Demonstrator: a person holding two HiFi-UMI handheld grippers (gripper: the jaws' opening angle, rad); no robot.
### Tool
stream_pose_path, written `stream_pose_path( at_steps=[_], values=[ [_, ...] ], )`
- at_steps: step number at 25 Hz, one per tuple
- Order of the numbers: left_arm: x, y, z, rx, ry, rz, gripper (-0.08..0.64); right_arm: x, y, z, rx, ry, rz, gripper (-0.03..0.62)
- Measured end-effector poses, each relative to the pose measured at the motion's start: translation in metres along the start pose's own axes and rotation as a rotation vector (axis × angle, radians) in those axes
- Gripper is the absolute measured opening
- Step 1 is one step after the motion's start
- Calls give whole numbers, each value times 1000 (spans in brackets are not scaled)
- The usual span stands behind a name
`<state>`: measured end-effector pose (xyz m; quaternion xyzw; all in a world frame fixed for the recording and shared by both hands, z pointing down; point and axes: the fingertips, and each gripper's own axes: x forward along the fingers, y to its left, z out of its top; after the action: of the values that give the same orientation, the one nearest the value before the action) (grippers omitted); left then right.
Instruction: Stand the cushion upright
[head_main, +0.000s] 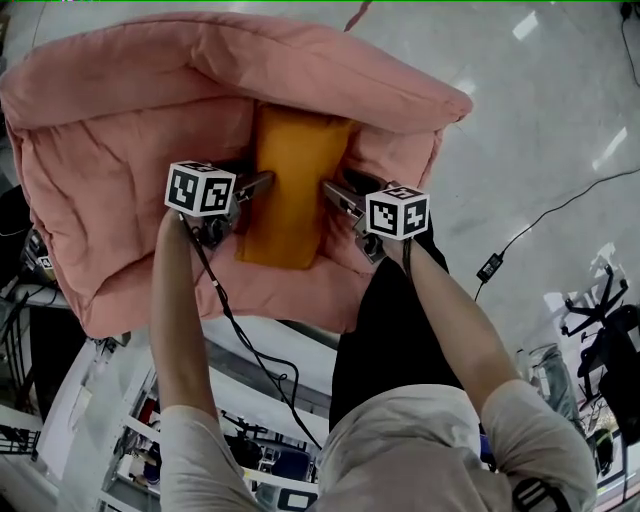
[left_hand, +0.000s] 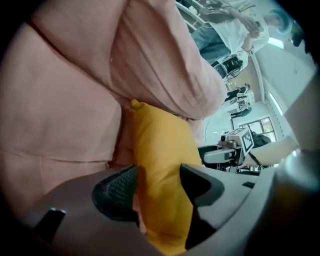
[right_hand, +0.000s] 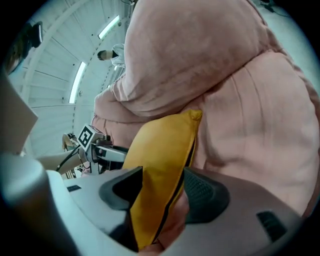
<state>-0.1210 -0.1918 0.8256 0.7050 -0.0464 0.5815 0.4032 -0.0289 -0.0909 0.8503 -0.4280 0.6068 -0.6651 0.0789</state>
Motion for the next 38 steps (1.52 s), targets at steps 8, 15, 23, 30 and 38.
stream_pose_path(
  at_steps=[8,15,23,30,38],
  values=[
    [0,2,6,-34,-27,-85,296,14,6,6,22,32,45,253],
    [10,8,-2,-203,-113,-215,296,23,2,4,27,85,88,253],
    [15,4,1,-218,-131,-223,293,25,5,8,-7,83,73,230],
    [10,0,-1,-199,-149,-173,270,24,15,6,-76,87,60,176],
    [-15,-34,-2,-107,-204,-189,257,-5,39,7,-160,30,68,165]
  ],
)
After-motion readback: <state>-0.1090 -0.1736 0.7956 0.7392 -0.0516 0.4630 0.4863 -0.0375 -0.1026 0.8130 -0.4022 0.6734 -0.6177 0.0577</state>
